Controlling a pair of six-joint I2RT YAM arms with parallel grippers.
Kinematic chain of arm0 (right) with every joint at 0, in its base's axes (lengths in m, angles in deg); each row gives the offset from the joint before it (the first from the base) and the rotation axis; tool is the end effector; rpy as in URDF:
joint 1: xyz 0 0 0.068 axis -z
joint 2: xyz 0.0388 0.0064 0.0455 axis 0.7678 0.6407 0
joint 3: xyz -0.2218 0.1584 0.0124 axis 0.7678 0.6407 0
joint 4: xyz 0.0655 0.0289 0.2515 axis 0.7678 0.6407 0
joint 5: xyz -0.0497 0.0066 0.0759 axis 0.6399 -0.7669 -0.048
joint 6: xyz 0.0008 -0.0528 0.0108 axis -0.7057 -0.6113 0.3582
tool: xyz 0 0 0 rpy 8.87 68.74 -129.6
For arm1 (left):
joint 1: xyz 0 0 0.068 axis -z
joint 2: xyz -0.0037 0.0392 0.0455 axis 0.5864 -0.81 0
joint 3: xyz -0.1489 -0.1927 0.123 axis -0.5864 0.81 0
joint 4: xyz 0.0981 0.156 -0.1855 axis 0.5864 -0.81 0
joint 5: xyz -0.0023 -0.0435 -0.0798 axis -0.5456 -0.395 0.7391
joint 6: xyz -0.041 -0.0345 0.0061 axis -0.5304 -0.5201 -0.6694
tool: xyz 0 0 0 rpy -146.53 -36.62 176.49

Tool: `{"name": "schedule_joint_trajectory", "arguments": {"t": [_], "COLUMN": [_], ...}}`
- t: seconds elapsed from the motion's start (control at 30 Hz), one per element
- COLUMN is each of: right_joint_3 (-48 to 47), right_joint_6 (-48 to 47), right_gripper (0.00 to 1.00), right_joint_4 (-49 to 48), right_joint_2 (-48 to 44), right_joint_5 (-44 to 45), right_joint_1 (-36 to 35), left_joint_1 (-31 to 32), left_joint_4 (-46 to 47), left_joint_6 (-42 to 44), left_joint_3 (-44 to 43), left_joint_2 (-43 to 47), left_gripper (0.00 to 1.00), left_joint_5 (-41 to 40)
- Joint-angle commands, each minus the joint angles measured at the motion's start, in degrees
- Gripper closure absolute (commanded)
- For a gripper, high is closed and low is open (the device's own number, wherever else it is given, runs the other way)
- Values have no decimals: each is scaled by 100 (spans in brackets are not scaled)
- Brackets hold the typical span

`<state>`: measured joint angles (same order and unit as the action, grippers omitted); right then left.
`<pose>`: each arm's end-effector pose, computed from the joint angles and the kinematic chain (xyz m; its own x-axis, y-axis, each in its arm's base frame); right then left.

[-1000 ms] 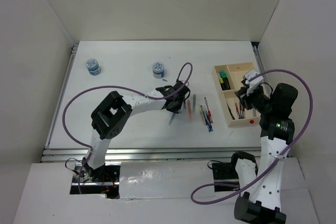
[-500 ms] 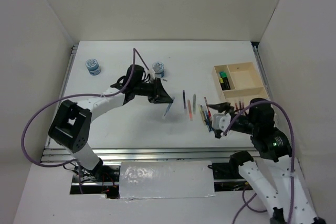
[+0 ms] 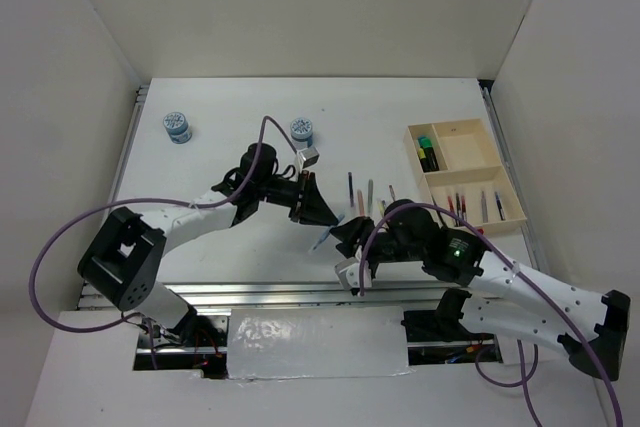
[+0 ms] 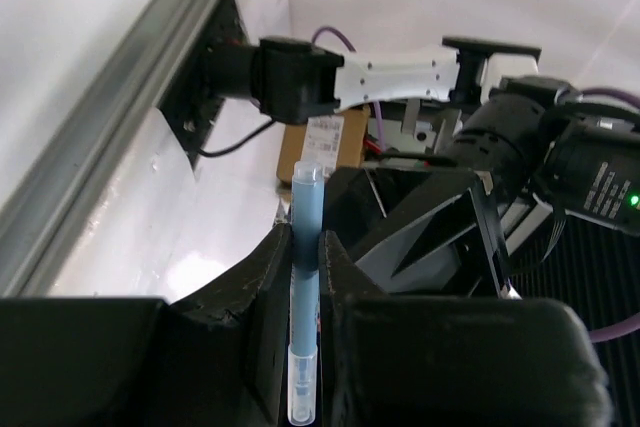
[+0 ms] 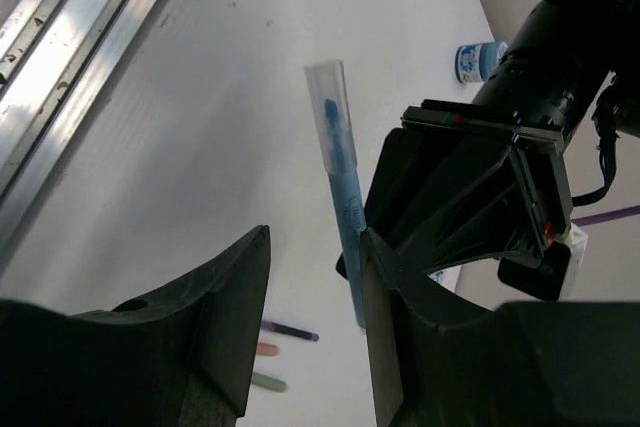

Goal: Sort the stationery into containers
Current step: Place the pen in the storage box.

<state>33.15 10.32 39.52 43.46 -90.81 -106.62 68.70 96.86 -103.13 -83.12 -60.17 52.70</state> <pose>0.0885 0.1574 0.2912 0.8368 -0.3470 -0.4236 -0.5296 -0.3162 -0.7871 0.2593 -0.2033 0.2449 -0.9974 0.0596 -0.0393 0.0482 0.1554 -0.9867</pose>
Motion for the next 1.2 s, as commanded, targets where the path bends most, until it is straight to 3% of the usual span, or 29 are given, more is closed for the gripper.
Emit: {"name": "schedule_joint_trajectory", "arguments": {"t": [0.0, 0.3, 0.6, 0.63, 0.67, 0.73, 0.77, 0.9, 0.97, 1.1, 1.13, 1.17], "right_joint_3": [32, 32, 93, 102, 120, 155, 190, 155, 173, 68, -11, -47], "right_joint_6": [-281, -448, -791, -800, -800, -809, -826, -713, -503, 1673, 2200, 3258], "right_gripper": [52, 56, 79, 83, 85, 89, 91, 96, 97, 100, 100, 100], "right_joint_4": [-828, -889, -749, -740, -740, -783, -775, -521, -336, 111, 156, 209], "right_joint_2": [42, 210, 236, 219, 201, 149, 62, -193, -387, -563, -555, -546], "right_joint_5": [214, 232, 249, 266, 284, 319, 354, 468, 582, 1285, 1373, 1435], "right_joint_1": [-119, -180, -242, -268, -260, -312, -338, -453, -488, -94, 168, 911], "left_joint_1": [174, 210, 218, 210, 210, 210, 201, -97, -569, -1467, -1591, -1740], "left_joint_4": [484, 396, 309, 274, 230, -137, -409, -1123, -1492, -2467, -2791, -2933], "left_joint_6": [-224, -145, -101, -66, 30, 249, 616, 1102, 1392, 2043, 2279, 2403], "left_joint_3": [111, 137, 129, 120, 120, 41, -38, -363, -643, -1066, -1119, -1198], "left_joint_2": [339, 383, 374, 400, 444, 506, 576, 682, 708, 901, 928, 954], "left_gripper": [100, 100, 98, 92, 62, 13, 1, 1, 1, 1, 1, 1], "left_joint_5": [259, 206, 162, 127, 101, -91, -197, -584, -891, -2007, -2218, -2550]}}
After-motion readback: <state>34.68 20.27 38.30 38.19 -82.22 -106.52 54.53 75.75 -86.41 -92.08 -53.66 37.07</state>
